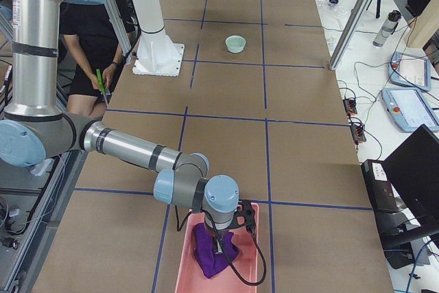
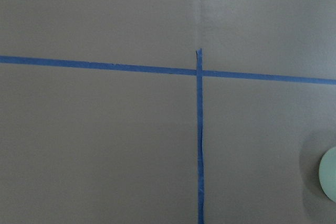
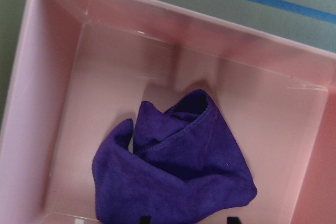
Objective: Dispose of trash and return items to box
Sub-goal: 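Release the cloth into the pink tray while the left gripper reaches toward the bowl, then grasp the rim of the pale green bowl with the left gripper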
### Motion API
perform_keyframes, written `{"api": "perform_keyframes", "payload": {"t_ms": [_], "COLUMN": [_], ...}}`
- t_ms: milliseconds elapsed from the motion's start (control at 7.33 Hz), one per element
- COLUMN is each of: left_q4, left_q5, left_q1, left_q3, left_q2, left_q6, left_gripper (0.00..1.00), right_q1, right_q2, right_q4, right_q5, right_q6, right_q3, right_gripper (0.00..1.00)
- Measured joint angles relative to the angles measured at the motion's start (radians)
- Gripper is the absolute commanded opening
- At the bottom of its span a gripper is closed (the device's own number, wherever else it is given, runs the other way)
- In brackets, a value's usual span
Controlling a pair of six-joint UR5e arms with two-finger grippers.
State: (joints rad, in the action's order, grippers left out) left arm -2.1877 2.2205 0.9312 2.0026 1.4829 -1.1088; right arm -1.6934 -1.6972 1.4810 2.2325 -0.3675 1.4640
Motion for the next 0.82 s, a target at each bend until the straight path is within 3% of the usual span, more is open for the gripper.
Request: {"api": "perform_keyframes", "payload": {"t_ms": [545,818], "left_q4": [0.036,0.254], "left_q5": [-0.197,-0.287], "left_q1": [-0.249,-0.33], "left_q3": [-0.016,-0.046], "left_q2": [0.137,0.311], "left_q6": [-0.245,-0.295], "left_gripper": [0.98,0.97], "right_q1": [0.002,0.009], "right_q2": [0.027,0.028], "right_q4": [-0.003,-0.003], "right_q5": [0.076,0.083], "right_q6": [0.239,0.266], "right_q3": [0.097,0.138], "right_gripper": [1.0,1.0]}}
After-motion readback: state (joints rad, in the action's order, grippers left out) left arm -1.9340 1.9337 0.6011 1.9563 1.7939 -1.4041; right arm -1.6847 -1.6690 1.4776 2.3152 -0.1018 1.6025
